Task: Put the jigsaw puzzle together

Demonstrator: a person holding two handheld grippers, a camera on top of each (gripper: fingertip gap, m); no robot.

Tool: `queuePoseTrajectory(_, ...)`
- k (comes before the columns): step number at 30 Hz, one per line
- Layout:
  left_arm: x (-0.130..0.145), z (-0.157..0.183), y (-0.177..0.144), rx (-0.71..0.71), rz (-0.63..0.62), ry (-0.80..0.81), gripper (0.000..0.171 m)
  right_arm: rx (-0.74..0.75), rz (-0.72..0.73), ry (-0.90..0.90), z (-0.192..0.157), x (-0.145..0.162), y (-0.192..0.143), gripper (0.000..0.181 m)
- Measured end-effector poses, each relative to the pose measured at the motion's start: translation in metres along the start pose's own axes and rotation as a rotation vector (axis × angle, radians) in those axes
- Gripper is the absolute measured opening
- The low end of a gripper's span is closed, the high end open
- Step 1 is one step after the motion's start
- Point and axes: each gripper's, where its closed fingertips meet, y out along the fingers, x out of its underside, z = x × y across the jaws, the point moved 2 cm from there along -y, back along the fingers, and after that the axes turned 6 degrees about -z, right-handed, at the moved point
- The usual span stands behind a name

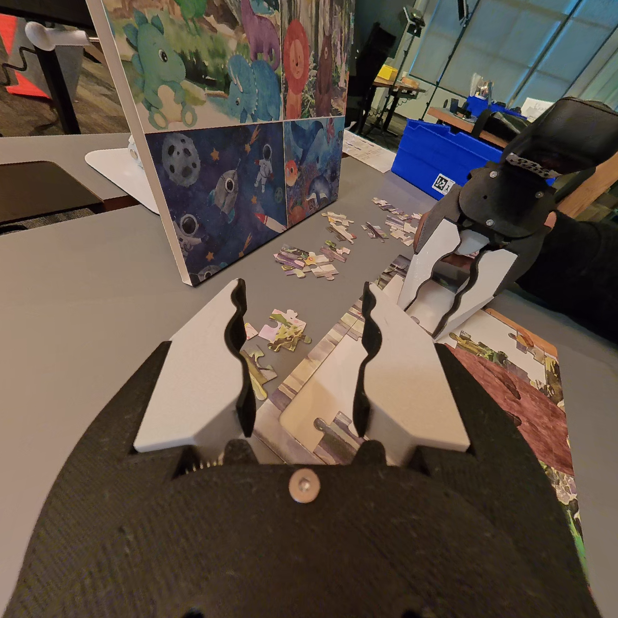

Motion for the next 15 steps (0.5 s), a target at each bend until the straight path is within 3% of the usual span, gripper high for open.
queuePoseTrajectory(15,-0.0001,0.0000,0.0000,0.000,0.001,0.000,0.068,0.002,0.026,0.030,0.0025,-0.0034,0.0013,0.027)
